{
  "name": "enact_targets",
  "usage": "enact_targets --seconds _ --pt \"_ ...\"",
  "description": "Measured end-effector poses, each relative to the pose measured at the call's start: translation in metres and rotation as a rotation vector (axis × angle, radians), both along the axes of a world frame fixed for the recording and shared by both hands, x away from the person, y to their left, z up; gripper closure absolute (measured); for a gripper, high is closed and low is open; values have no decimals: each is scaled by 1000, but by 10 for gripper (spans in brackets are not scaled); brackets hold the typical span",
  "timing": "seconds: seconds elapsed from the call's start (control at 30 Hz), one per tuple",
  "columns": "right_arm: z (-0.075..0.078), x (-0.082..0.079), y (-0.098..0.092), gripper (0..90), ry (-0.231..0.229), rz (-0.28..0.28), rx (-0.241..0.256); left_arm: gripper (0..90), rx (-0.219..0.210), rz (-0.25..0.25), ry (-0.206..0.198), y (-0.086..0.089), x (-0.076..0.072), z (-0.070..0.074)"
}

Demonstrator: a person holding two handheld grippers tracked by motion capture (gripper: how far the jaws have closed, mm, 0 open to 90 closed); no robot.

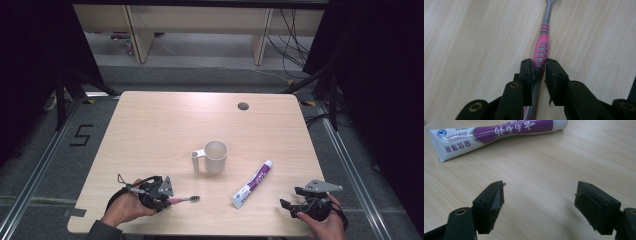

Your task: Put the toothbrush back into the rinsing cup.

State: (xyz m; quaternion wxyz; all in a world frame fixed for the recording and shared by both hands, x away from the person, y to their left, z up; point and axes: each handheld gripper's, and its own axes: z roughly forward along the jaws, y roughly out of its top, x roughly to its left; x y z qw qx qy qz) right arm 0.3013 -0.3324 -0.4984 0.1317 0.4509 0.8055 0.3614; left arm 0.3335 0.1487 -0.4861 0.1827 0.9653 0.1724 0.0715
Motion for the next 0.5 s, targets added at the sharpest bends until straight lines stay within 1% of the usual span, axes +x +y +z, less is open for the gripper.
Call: enact_targets --seconds 0.03,0.07,0.1,0.13,0.17,0.2,0.23,0.27,0.3,0.33,0.37,0.4,0.43,0.47,0.5 --pt "0 0 0 241 -3 2 0 777 3 -2 1 -1 1 0" --pt "0 0 0 241 -3 2 0 778 7 4 10 -1 2 1" --pt "0 0 1 241 14 0 7 779 7 4 10 -1 2 1" --pt "0 0 1 241 14 0 7 779 15 7 22 -2 3 2" --pt "0 0 0 241 13 -2 5 780 10 20 36 -3 2 2" --pt "0 0 0 241 -2 1 0 767 13 11 36 -3 3 3" --pt "0 0 0 241 -3 2 2 746 6 36 52 -4 3 4" --pt "0 0 0 241 -3 2 2 735 6 36 52 -4 3 4" --pt "0 0 0 241 14 0 6 732 7 45 51 -4 4 5" --pt "0 0 0 241 14 0 6 730 15 38 45 -5 6 6" --pt "-1 1 0 241 -2 7 0 720 7 72 72 -6 6 6" --pt "-1 1 0 241 -2 7 0 711 7 72 72 -6 6 6" --pt "0 0 0 241 -4 7 1 709 7 71 85 -6 6 6" --pt "0 0 0 241 8 7 7 713 14 71 94 -7 8 4" --pt "0 0 0 241 8 3 3 724 20 79 104 -7 8 3"
